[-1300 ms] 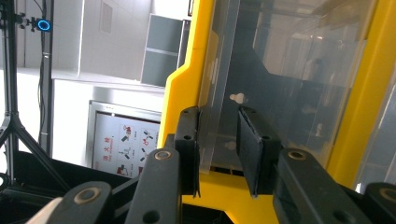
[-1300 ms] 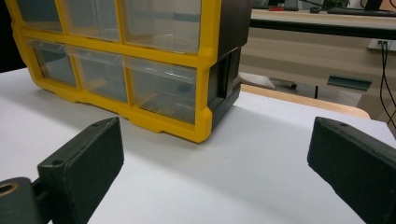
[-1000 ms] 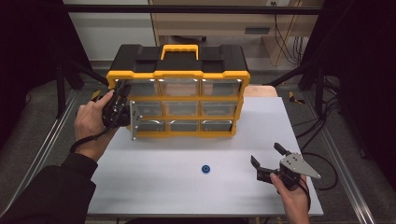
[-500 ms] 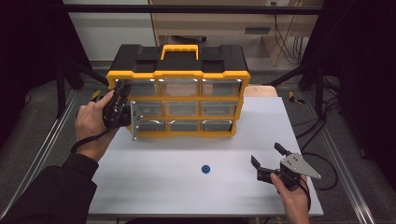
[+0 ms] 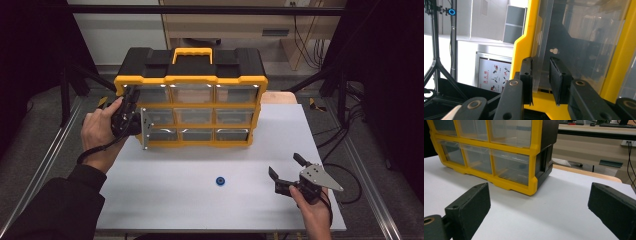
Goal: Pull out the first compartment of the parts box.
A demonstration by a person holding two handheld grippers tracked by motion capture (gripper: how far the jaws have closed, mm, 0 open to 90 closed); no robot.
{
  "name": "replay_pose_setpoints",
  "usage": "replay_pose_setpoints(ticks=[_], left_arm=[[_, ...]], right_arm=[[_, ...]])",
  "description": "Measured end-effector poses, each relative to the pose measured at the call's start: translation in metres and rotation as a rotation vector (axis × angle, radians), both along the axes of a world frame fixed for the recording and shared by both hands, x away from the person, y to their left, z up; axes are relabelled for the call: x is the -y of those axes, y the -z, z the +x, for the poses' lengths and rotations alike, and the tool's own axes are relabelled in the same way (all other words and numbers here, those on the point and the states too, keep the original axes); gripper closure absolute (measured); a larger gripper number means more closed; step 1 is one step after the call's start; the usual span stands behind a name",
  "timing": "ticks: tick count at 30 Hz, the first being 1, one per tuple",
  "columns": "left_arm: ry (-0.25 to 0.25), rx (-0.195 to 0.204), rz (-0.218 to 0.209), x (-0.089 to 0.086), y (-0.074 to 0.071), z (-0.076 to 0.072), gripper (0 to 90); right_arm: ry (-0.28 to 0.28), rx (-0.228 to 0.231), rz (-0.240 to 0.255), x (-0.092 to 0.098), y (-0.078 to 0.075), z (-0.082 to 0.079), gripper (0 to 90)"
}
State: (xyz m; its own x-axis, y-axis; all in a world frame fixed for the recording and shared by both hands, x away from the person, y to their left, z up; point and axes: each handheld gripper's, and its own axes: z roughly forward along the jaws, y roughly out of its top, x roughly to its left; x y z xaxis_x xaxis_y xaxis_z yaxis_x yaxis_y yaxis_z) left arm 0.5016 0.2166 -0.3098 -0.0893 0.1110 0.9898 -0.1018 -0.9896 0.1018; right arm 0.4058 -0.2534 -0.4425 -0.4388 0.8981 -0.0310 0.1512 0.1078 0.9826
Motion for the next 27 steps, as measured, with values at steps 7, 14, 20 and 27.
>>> replay_pose_setpoints(ticks=[7, 14, 20, 27], left_arm=[[-0.01, 0.005, 0.008, 0.0009, -0.0002, -0.0003, 74.3], [-0.013, 0.011, 0.013, 0.0023, 0.0001, 0.0, 75.5], [-0.012, 0.015, 0.014, 0.0026, 0.0003, 0.0001, 76.1], [-0.017, 0.023, 0.019, 0.0033, 0.0009, 0.0003, 77.1]], right_arm=[[0.001, 0.003, -0.005, 0.0002, 0.0002, 0.0004, 4.5], [-0.002, 0.006, -0.008, 0.0, 0.0003, 0.0007, 4.7], [0.0, 0.002, -0.006, 0.0, 0.0003, 0.0003, 4.7], [-0.002, 0.004, -0.009, 0.0, 0.0003, 0.0005, 5.0]])
